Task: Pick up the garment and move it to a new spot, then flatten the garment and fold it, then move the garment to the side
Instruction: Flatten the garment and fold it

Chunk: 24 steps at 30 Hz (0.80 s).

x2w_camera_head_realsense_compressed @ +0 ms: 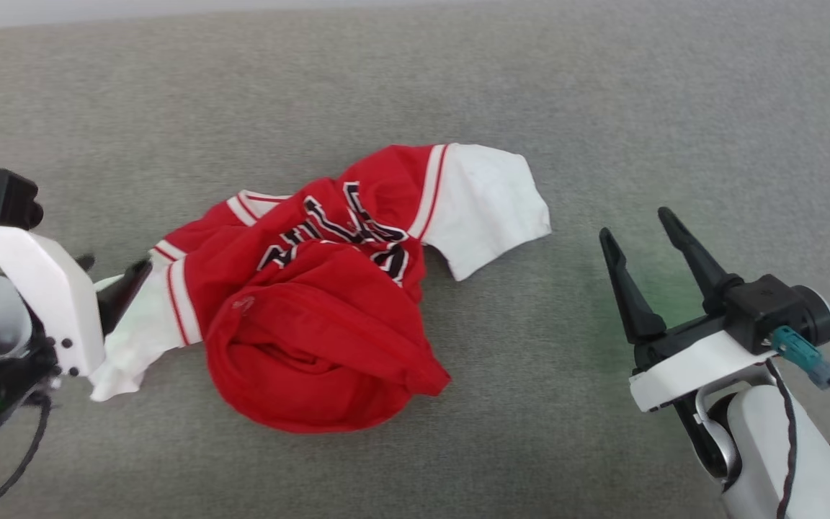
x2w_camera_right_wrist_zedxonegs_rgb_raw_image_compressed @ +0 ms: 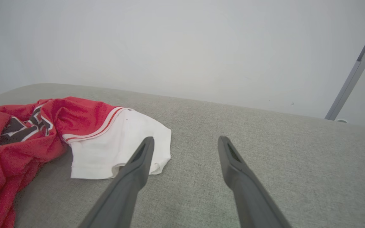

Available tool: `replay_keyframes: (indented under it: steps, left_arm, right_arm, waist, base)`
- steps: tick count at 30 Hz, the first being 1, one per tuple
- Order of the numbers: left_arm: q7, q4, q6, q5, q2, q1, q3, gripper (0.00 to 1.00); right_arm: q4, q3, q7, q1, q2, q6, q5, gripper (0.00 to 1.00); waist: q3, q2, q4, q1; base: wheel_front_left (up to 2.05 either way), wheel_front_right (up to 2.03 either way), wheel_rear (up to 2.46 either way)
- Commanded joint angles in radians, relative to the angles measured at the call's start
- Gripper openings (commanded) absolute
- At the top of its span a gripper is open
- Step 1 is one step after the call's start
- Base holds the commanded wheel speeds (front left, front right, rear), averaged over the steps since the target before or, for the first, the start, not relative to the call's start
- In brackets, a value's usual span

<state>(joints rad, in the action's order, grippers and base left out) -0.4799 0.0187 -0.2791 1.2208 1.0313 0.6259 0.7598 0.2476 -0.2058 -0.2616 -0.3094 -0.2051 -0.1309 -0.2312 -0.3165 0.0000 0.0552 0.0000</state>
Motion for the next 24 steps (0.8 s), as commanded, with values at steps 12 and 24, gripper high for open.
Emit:
replay_keyframes:
  steps: [12,24]
  left_arm:
    - [0.455,-0.036,0.039,-0.178,-0.101,-0.085,-0.038,1.00]
    - [0.744,-0.044,-0.036,-0.350,-0.247,-0.207,-0.090,1.00]
  right_arm:
    - [0.105,-0.084,0.108,-0.077,-0.065,0.000,-0.096,1.00]
    - [0.191,-0.166,0.428,-0.194,-0.169,0.000,-0.204,1.00]
  waist:
    - [0.064,0.0000,-0.104,0.0000]
    - [0.091,0.0000,-0.230,0.0000]
  base:
    - [0.00,0.00,0.00]
    - [0.00,0.00,0.00]
